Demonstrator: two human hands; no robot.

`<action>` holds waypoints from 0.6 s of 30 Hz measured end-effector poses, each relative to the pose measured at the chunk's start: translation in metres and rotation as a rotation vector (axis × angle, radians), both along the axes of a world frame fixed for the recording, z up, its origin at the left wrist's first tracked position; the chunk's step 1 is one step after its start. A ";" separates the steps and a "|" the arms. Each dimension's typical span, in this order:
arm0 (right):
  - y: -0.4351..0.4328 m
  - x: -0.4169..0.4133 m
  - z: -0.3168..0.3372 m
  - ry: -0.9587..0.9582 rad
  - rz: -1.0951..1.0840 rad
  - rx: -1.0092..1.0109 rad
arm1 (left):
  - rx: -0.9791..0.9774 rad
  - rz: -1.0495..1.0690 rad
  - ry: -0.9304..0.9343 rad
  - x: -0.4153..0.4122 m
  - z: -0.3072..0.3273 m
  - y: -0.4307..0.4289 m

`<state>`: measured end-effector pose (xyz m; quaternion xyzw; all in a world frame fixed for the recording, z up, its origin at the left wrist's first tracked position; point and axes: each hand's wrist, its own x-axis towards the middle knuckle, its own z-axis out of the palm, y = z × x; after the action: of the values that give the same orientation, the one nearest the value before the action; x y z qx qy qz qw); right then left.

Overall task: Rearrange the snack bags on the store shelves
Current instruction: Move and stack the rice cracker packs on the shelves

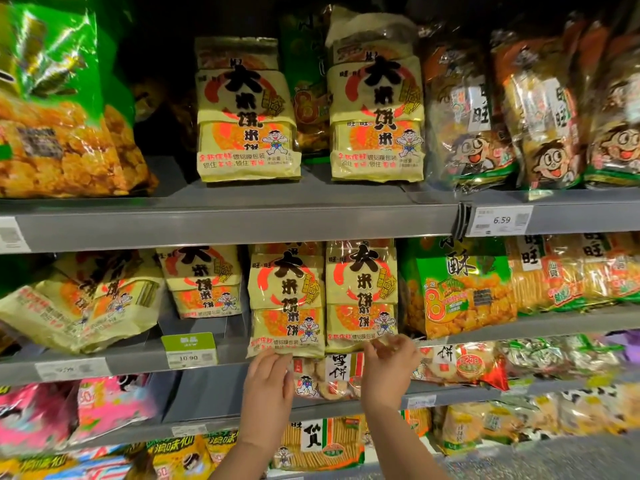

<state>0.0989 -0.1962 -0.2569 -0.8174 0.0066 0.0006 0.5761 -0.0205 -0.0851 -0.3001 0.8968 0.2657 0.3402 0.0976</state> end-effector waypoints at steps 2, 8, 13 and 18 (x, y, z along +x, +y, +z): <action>-0.001 0.010 0.003 0.011 -0.017 -0.036 | 0.027 0.076 0.035 0.007 0.007 0.000; 0.004 0.010 -0.009 0.221 0.106 -0.164 | -0.250 0.204 0.198 0.015 0.021 -0.017; 0.017 0.008 0.013 0.367 0.080 -0.009 | -0.944 0.315 -0.084 0.036 0.043 -0.037; 0.019 0.012 0.034 0.421 0.126 0.201 | -1.242 0.256 -0.351 0.047 0.060 -0.031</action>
<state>0.1109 -0.1773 -0.2228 -0.7365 0.0753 0.2077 0.6394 0.0263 -0.1165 -0.2397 0.5661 0.4973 0.2740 0.5976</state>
